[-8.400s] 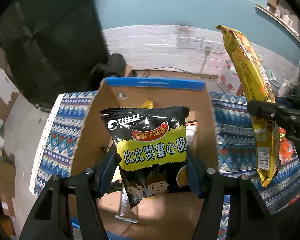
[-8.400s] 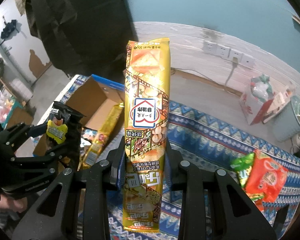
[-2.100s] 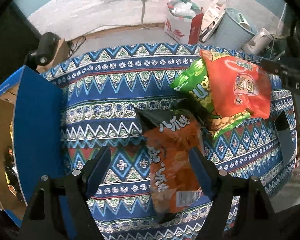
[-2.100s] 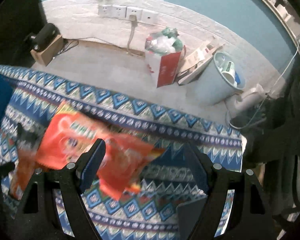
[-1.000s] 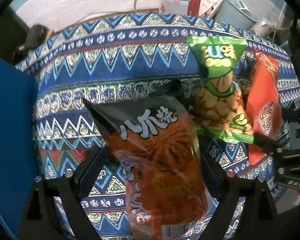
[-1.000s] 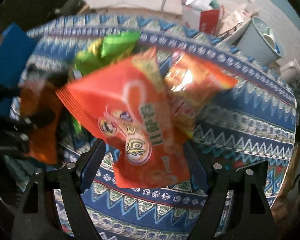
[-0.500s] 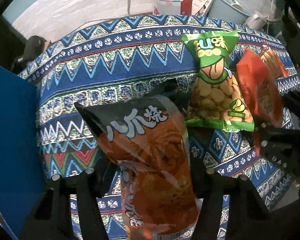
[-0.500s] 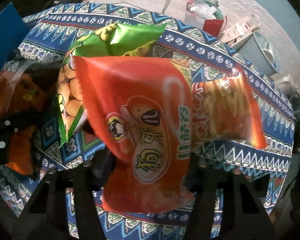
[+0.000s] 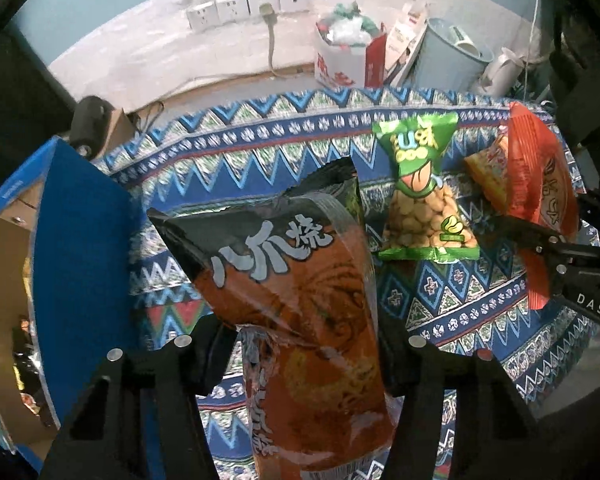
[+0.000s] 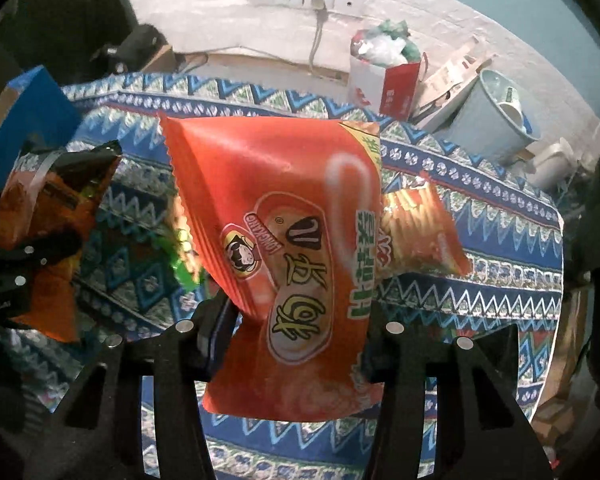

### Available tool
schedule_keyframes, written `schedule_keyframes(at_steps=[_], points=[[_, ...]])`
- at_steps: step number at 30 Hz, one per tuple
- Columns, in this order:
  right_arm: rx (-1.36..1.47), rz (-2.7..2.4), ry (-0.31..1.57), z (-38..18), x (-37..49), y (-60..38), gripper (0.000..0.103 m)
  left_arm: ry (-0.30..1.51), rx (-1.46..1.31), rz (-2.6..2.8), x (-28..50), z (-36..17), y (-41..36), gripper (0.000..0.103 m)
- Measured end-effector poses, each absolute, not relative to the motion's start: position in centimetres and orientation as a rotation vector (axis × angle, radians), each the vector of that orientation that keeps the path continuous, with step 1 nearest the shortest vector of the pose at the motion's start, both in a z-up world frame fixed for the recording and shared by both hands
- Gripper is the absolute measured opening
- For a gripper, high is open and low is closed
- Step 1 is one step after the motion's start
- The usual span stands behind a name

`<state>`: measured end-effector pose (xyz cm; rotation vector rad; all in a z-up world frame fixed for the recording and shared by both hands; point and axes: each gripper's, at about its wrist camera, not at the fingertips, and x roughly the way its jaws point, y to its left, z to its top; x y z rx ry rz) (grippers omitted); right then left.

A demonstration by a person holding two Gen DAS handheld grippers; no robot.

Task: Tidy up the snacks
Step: 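Lift both bags and carry them over the cardboard box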

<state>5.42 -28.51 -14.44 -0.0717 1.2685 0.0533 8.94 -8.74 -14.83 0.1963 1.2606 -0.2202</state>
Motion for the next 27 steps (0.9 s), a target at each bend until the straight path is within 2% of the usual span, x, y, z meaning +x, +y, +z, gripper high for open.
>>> schedule_keyframes(at_steps=[27], points=[[-0.035, 0.168, 1.127, -6.6, 6.9, -20.8, 0.049, 1.010, 0.214, -0.162, 5.0, -6.0, -1.5, 0.060]])
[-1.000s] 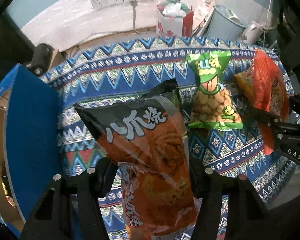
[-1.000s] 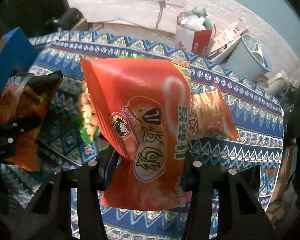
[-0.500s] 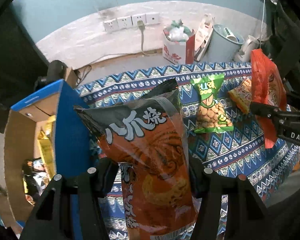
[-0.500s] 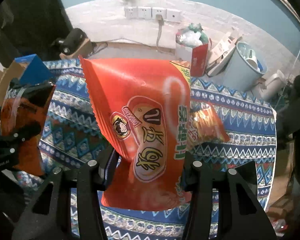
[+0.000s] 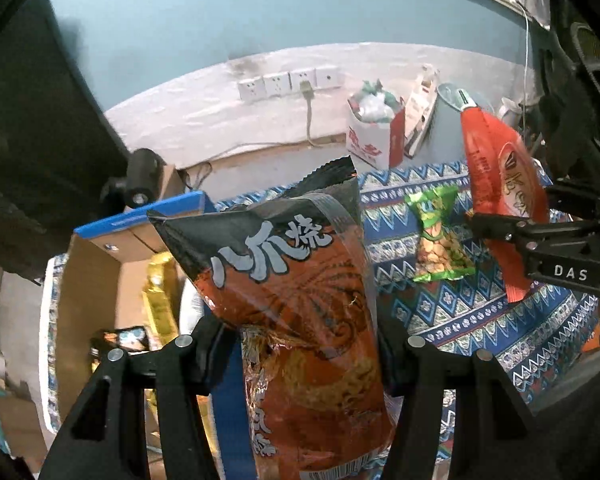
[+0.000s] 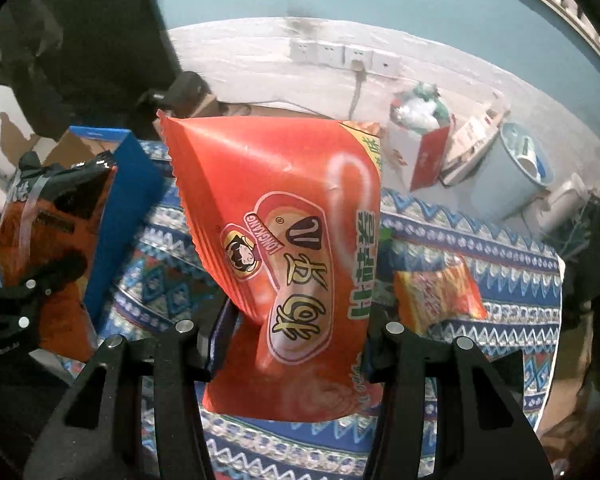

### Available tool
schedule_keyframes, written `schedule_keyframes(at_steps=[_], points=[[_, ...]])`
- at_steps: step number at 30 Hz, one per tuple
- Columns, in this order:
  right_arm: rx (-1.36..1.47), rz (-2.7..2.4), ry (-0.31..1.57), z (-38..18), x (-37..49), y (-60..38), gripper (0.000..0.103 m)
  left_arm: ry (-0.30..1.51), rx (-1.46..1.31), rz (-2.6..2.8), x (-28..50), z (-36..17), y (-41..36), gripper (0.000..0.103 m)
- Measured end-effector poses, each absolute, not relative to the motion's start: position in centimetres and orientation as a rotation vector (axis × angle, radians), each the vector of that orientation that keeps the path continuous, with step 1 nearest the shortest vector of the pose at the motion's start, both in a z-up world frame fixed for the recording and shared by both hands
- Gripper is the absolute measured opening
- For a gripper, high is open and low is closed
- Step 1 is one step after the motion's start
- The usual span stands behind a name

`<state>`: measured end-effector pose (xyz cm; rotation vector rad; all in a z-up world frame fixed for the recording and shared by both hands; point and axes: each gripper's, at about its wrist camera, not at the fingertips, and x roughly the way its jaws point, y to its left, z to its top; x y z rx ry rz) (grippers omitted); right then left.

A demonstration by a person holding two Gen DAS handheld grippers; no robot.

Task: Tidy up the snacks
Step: 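Lift both bags and carry them over the cardboard box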

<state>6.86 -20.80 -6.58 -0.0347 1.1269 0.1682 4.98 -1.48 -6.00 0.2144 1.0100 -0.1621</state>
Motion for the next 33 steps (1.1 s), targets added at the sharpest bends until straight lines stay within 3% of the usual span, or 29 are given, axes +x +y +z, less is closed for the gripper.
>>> schedule_keyframes(at_steps=[16, 33], points=[[-0.074, 0.316, 1.100, -5.1, 9.1, -11.9, 0.049, 0.957, 0.142, -0.055, 4.3, -3.6, 6.5, 0.060], [-0.122, 0.437, 1.120, -5.8, 11.9, -2.1, 0.049, 0.995, 0.059, 0.088, 4.8, -5.8, 15.5, 0.060]])
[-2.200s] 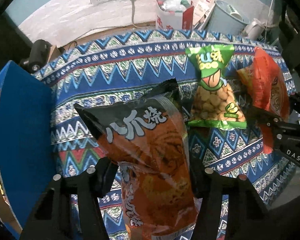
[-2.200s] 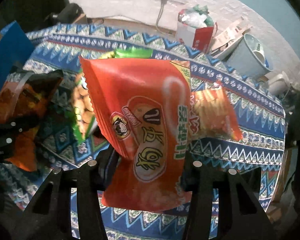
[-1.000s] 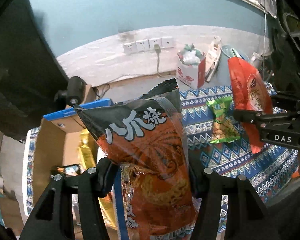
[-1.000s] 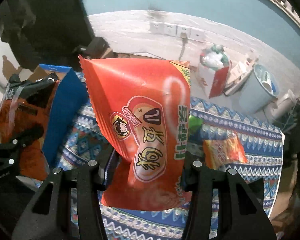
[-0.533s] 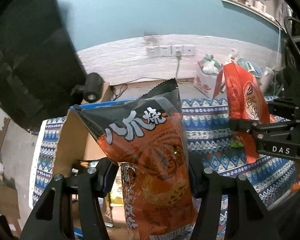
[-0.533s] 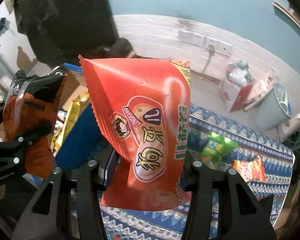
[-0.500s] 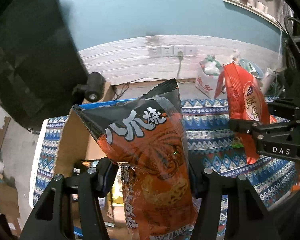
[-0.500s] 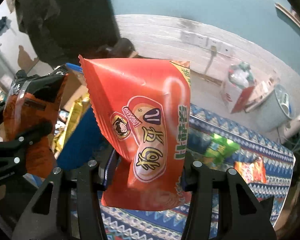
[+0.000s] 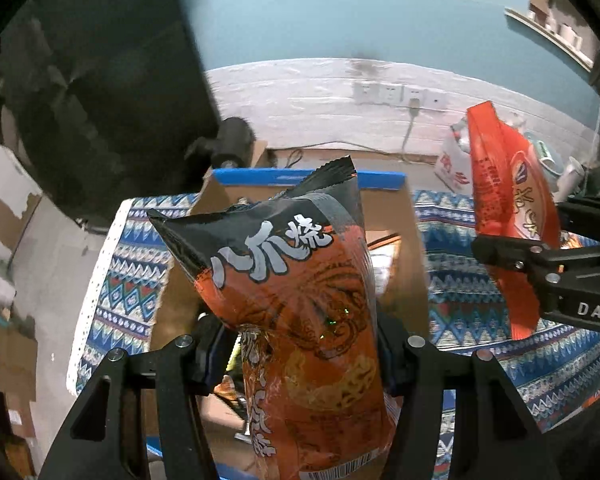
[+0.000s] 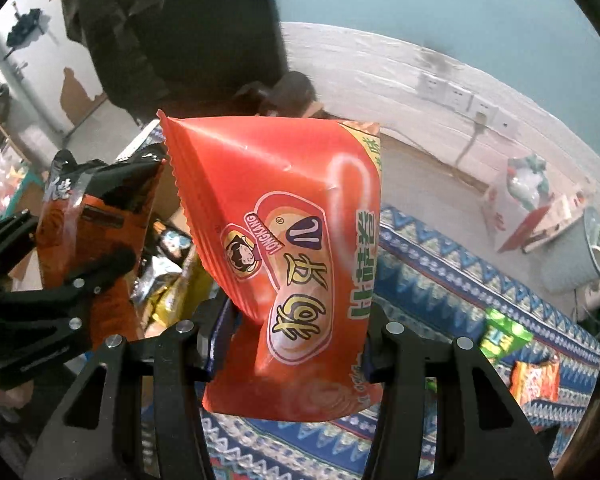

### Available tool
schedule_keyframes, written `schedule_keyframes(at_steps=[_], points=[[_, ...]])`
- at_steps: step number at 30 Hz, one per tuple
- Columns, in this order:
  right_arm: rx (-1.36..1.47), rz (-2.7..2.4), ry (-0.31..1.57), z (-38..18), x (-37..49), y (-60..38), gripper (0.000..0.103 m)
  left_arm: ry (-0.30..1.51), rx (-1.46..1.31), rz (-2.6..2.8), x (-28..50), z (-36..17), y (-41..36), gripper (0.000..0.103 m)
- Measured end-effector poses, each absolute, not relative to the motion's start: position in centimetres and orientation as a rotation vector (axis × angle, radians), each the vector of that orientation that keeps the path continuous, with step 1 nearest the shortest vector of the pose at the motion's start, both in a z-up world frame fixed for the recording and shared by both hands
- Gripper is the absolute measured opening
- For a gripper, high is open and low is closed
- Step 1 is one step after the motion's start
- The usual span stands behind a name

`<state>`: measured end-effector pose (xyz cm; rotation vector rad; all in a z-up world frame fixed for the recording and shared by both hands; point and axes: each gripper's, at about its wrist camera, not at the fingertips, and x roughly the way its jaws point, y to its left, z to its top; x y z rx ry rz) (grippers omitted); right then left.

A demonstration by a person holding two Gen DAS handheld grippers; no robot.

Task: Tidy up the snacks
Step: 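Lift both bags and carry them over the cardboard box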

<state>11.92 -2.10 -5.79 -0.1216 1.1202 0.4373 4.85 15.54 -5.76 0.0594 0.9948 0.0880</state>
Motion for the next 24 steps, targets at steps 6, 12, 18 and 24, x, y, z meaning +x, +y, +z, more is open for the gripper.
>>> schedule_keyframes(at_steps=[6, 12, 18, 24], points=[[-0.131, 0.465, 1.131, -6.3, 12.6, 1.0, 0.049, 1.013, 0.027, 0.133, 5.0, -6.5, 18.3, 0.060], [-0.135, 0.496, 1.150, -7.0, 13.3, 3.9, 0.049, 1.038, 0.007, 0.171, 5.0, -7.6, 20.4, 0.060], [-0.146, 0.527, 1.175, -8.0, 13.6, 6.5, 0.049, 1.080, 0.005, 0.198, 5.0, -8.7, 21.7, 0.061], [-0.149, 0.543, 1.205, -9.1, 13.9, 7.8, 0.049, 1.103, 0.004, 0.235, 4.8, -8.7, 22.4, 0.067]])
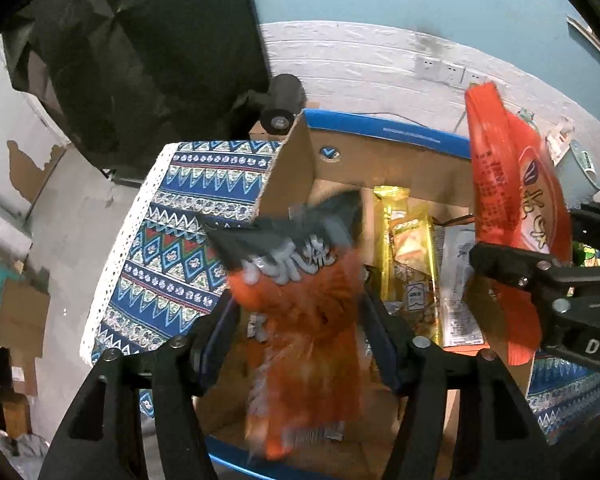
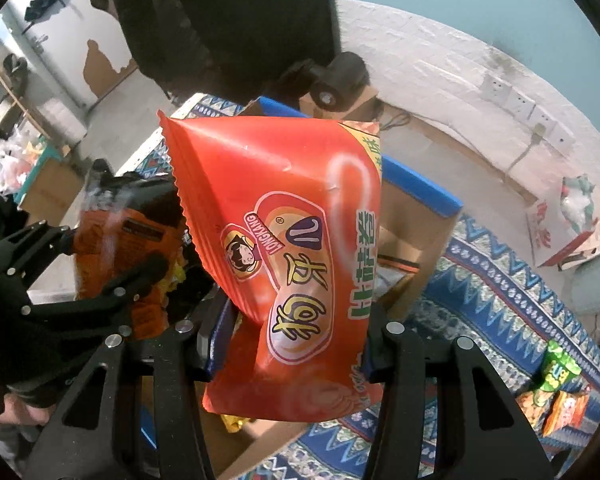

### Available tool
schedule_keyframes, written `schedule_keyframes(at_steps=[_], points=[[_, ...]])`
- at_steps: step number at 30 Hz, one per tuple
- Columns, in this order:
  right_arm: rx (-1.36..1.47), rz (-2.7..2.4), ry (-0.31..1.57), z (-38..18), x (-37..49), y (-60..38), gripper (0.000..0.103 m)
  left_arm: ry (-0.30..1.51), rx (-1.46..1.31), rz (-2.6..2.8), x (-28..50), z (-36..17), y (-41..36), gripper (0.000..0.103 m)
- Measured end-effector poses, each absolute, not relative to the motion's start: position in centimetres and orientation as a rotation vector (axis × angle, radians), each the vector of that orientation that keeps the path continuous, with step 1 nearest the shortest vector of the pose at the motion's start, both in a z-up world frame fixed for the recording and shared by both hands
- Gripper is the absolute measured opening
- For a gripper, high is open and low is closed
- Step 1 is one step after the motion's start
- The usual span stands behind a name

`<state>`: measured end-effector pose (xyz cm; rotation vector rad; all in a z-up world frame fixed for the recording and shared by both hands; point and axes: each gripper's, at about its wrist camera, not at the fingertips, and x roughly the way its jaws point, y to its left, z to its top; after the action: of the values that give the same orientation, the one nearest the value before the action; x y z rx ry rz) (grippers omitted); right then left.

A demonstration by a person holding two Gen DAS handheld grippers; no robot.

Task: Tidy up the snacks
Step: 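Lift both bags and carry them over the cardboard box, then open both tools to drop the bags into the box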

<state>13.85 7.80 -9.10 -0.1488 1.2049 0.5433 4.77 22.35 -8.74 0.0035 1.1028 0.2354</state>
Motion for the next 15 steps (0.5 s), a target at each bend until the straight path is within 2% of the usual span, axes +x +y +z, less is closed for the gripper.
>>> schedule_keyframes(at_steps=[4, 7, 15], points=[[-0.149, 0.542, 1.220, -9.7, 14.0, 8.1, 0.050, 1.083, 0.007, 0.259, 4.5, -8.1, 22.8, 0.077], [-0.144, 0.547, 1.233, -10.1, 14.0, 8.2, 0.051, 1.076, 0.004, 0.263, 4.3, -7.7, 23.0, 0.077], [-0.125, 0.545, 1.236, -9.9, 14.0, 7.7, 0.062, 1.075, -0.007, 0.259, 4.3, -7.4, 22.6, 0.077]])
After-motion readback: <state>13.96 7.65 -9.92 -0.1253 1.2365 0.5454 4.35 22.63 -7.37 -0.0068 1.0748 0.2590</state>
